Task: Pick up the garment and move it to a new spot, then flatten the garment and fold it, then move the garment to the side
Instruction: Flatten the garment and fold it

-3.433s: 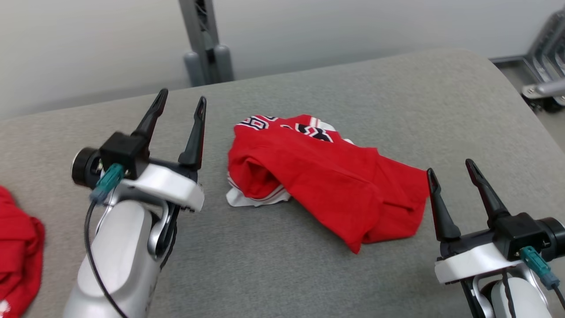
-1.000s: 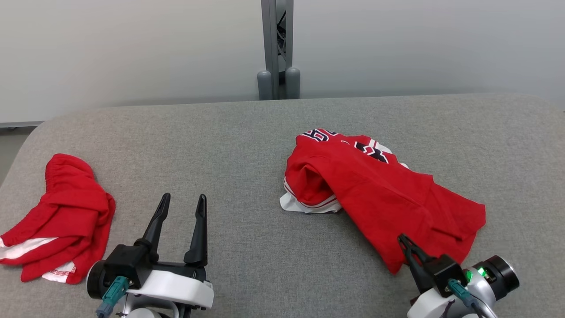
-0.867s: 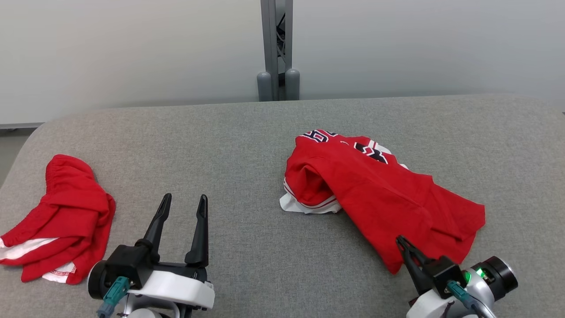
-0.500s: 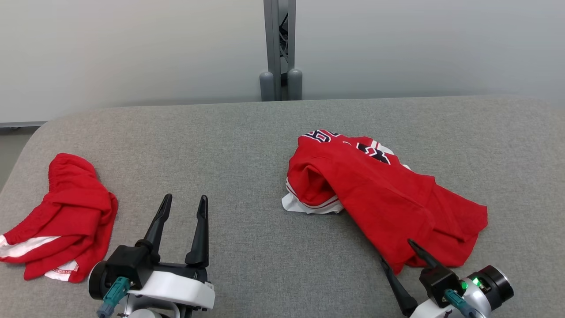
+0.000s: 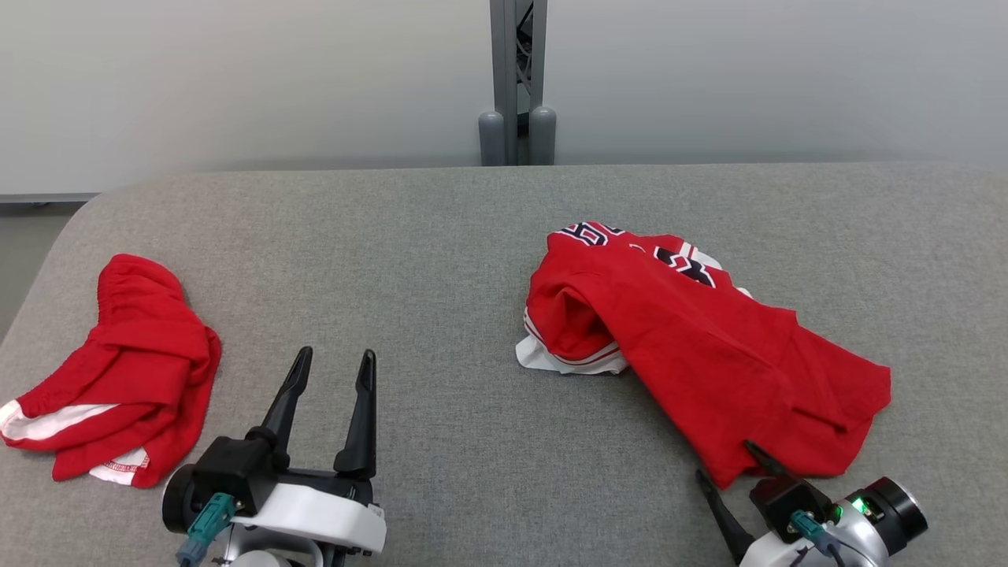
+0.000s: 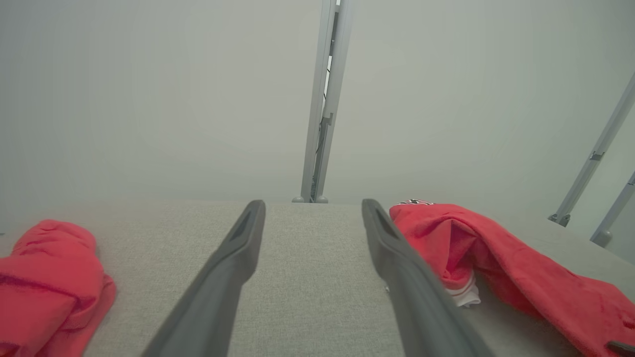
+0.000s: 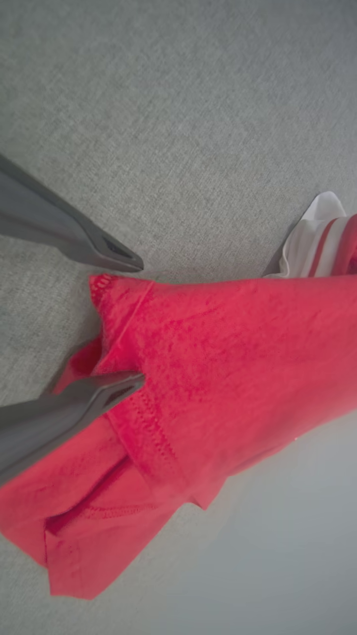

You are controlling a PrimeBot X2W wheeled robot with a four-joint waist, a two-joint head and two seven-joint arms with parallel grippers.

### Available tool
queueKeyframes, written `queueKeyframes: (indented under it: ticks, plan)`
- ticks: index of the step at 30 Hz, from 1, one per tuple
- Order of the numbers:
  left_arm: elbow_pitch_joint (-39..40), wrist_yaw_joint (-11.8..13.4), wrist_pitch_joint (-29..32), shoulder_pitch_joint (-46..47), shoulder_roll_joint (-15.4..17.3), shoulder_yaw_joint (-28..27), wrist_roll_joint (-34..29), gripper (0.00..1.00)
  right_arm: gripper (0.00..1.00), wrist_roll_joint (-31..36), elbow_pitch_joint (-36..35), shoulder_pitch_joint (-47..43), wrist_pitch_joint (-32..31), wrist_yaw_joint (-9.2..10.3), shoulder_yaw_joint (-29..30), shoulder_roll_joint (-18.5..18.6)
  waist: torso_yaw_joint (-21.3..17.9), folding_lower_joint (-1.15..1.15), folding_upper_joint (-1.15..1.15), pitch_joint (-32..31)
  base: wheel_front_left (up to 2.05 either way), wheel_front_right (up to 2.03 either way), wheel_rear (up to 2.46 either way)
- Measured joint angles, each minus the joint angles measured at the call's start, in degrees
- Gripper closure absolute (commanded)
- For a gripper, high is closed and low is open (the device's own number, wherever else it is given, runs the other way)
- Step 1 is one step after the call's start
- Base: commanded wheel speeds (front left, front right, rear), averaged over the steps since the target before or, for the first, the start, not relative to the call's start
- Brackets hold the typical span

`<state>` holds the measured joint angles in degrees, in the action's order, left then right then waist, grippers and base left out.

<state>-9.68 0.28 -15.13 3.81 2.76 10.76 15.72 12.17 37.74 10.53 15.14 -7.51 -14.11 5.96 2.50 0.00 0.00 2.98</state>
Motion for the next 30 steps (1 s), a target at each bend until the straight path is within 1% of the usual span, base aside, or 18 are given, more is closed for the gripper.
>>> queueKeyframes:
  ticks: [2, 3, 4, 7, 10, 15, 21, 25, 30]
  plan:
    - [0.0, 0.0, 0.0, 0.1, 0.0, 0.0, 0.0, 0.00, 0.00, 0.6, 0.9, 0.7, 0.0, 0.00, 0.6, -0.1, 0.1, 0.00, 0.00, 0.3, 0.00, 0.00, 0.00]
    - [0.0, 0.0, 0.0, 0.1, 0.0, 0.0, 0.0, 0.00, 0.21, 0.7, 1.2, 1.0, 0.0, 0.00, 1.0, -0.3, 0.2, 0.00, 0.00, 0.5, 0.00, 0.00, 0.00]
    - [0.0, -0.1, 0.0, 0.2, 0.0, 0.0, -0.1, 0.00, 1.00, 1.0, 1.3, 1.3, 0.0, 0.00, 1.5, -0.4, 0.3, 0.00, 0.00, 0.6, 0.00, 0.00, 0.00]
    - [-0.2, -0.2, 0.0, 0.3, 0.0, -0.1, -0.1, 0.00, 1.00, 1.2, 0.9, 1.9, 0.0, 0.00, 2.2, -0.7, 0.3, 0.00, 0.00, 0.7, 0.00, 0.00, 0.00]
    - [-0.3, -0.2, 0.0, 0.3, 0.0, -0.2, -0.1, 0.00, 1.00, 1.0, -1.1, 1.8, 0.0, 0.00, 2.5, -1.1, 0.1, 0.00, 0.00, 0.2, 0.00, 0.00, 0.00]
    - [-0.3, -0.1, 0.0, -0.1, 0.0, 0.0, -0.1, 0.00, 1.00, -1.2, -8.6, 1.3, 0.0, 0.00, 1.2, -1.3, -0.6, 0.00, 0.00, -1.3, 0.00, 0.00, 0.00]
    - [-0.1, 0.1, 0.0, -0.4, 0.0, 0.3, 0.0, 0.00, 1.00, -6.1, -20.0, 3.0, 0.0, 0.00, -5.2, 0.2, -2.0, 0.00, 0.00, -2.8, 0.00, 0.00, 0.00]
    - [0.0, 0.3, 0.0, -1.0, 0.0, 0.4, 0.1, 0.00, 1.00, -11.5, -27.1, 6.9, 0.0, 0.00, -11.7, 1.6, -2.8, 0.00, 0.00, -3.7, 0.00, 0.00, 0.00]
    - [0.4, 0.8, 0.0, -1.1, 0.0, 0.7, 0.6, 0.00, 1.00, -17.5, -31.8, 14.4, 0.0, 0.00, -20.3, 4.3, -3.4, 0.00, 0.00, -4.5, 0.00, 0.00, 0.00]
